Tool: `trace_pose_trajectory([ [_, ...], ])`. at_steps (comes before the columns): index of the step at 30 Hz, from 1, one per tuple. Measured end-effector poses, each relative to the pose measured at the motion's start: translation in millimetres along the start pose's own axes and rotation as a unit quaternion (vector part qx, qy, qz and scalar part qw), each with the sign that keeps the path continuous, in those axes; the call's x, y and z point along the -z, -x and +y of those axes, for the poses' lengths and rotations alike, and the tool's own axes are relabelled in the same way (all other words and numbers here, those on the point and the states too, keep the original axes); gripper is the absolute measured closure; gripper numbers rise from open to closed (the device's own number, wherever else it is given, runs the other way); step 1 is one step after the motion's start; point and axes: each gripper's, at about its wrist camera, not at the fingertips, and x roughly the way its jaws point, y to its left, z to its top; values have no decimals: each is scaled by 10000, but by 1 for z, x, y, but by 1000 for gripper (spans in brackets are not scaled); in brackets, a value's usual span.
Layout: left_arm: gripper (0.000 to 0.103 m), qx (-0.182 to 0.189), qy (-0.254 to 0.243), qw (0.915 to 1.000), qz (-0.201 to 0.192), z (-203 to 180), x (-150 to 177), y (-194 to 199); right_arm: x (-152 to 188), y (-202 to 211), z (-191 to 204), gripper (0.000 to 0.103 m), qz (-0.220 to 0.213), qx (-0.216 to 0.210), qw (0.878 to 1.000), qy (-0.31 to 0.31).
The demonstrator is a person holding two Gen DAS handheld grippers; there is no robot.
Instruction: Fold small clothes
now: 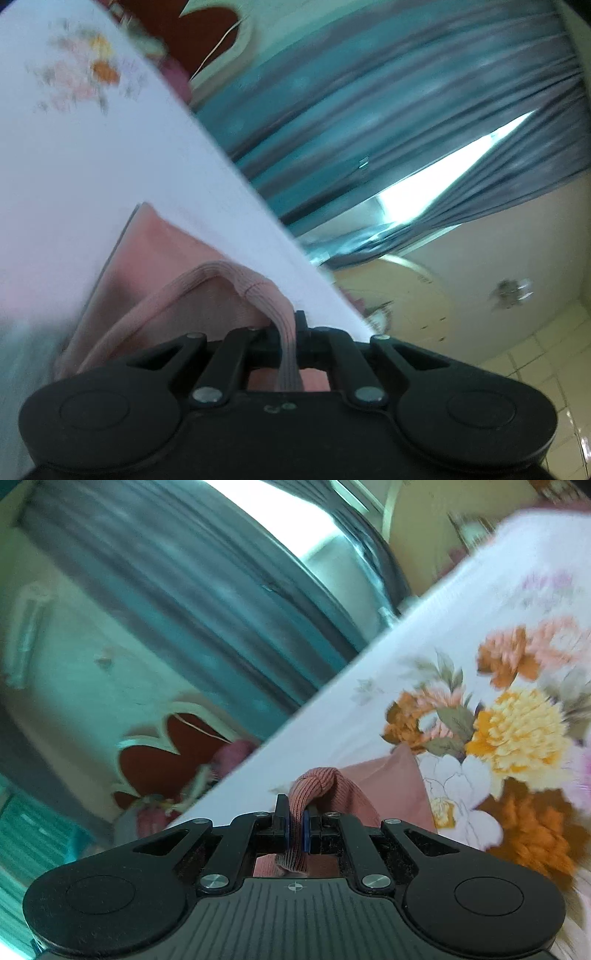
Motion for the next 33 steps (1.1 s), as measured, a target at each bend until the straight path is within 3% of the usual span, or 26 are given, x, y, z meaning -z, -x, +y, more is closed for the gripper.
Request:
trace_pose_trajectory([
  [3, 96, -172, 81, 9985, 504, 28, -9, -45, -1, -49, -18, 97, 315, 254, 9991, 152],
  [4, 90, -293, 9, 9980, 567, 33, -11, -55, 0, -61, -21, 97, 348, 324, 9984, 300],
  [5, 73, -327, -74, 9979, 557, 33, -13, -58, 0, -68, -22, 92, 342, 470, 9975, 401],
  [6, 57, -215, -185, 9983, 507, 32, -17, -58, -2, -71, -24, 83, 295, 628, 9965, 471],
  [7, 51, -112, -360, 9985, 395, 30, -18, -55, 0, -67, -24, 49, 166, 649, 9962, 564],
  [8, 43, -169, -561, 9979, 294, 27, -20, -52, 3, -61, -22, 36, -61, 628, 9952, 752],
  [11, 42, -475, -1141, 9915, 408, 24, -24, -52, 3, -58, -26, 36, -61, 598, 9931, 1003],
  [16, 48, -880, -1617, 9796, 812, 24, -31, -71, 8, -74, -24, 37, 201, 768, 9844, 1568],
  [18, 53, -1067, -1901, 9713, 956, 20, -32, -79, 13, -87, -17, 45, 398, 953, 9766, 1888],
  [19, 55, -1207, -2026, 9666, 1007, 19, -31, -83, 15, -94, -14, 57, 534, 1074, 9722, 2012],
  [21, 73, -1471, -2271, 9569, 1058, 14, -31, -94, 18, -113, -12, 68, 759, 1484, 9573, 2362],
  [25, 95, -1629, -2598, 9456, 1083, 5, -27, -96, 24, -121, -12, 73, 806, 1599, 9468, 2674],
  [26, 96, -1620, -2670, 9452, 952, 4, -25, -92, 25, -122, -11, 92, 767, 1701, 9417, 2799],
  [27, 96, -1596, -2669, 9465, 855, 6, -25, -86, 24, -121, -12, 98, 675, 1831, 9372, 2892],
  [29, 96, -1618, -2603, 9482, 837, 11, -24, -85, 20, -120, -17, 101, 580, 1938, 9397, 2759],
  [31, 91, -1663, -2395, 9538, 728, 18, -28, -83, 21, -122, -19, 101, 520, 2324, 9299, 2802],
  [33, 78, -1802, -2219, 9566, 562, 19, -28, -78, 22, -112, -15, 101, 252, 2438, 9316, 2683],
])
